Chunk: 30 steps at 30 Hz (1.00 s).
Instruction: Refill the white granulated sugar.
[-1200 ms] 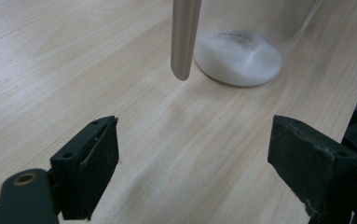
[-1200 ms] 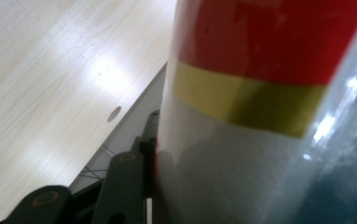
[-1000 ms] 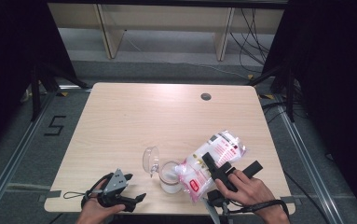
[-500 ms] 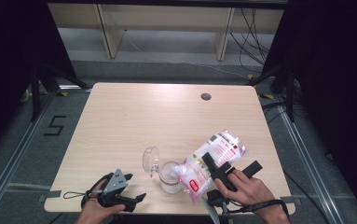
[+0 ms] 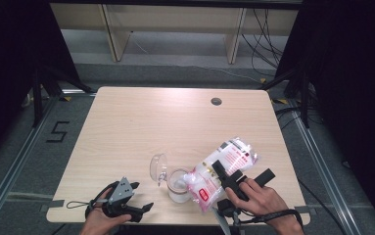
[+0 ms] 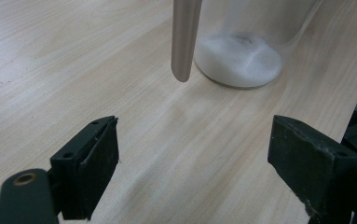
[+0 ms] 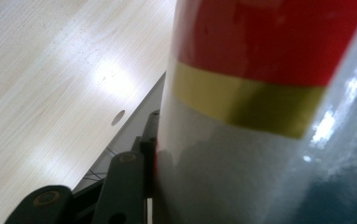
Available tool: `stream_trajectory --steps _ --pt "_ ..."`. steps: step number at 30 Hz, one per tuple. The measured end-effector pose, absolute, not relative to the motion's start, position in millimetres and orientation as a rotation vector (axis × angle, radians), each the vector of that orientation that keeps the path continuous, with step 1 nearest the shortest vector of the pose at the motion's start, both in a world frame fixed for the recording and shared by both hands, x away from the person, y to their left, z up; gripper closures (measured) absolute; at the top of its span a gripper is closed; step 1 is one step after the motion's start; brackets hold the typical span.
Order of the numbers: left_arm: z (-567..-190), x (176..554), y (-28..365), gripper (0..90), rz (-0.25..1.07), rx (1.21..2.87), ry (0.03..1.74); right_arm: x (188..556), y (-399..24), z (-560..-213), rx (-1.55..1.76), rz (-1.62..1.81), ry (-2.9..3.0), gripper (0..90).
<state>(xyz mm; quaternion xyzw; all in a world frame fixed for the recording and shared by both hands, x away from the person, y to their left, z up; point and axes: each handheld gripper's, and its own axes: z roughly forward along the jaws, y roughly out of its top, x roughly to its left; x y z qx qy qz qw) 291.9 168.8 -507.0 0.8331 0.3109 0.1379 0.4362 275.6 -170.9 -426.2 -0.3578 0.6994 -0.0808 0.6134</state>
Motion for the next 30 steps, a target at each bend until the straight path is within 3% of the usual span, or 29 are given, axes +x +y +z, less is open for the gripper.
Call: stream_trajectory --steps 30 --pt "-507.7 292.2 168.6 16.0 0.344 2.069 0.770 275.4 -171.5 -426.5 -0.810 -0.144 1.624 63.0"
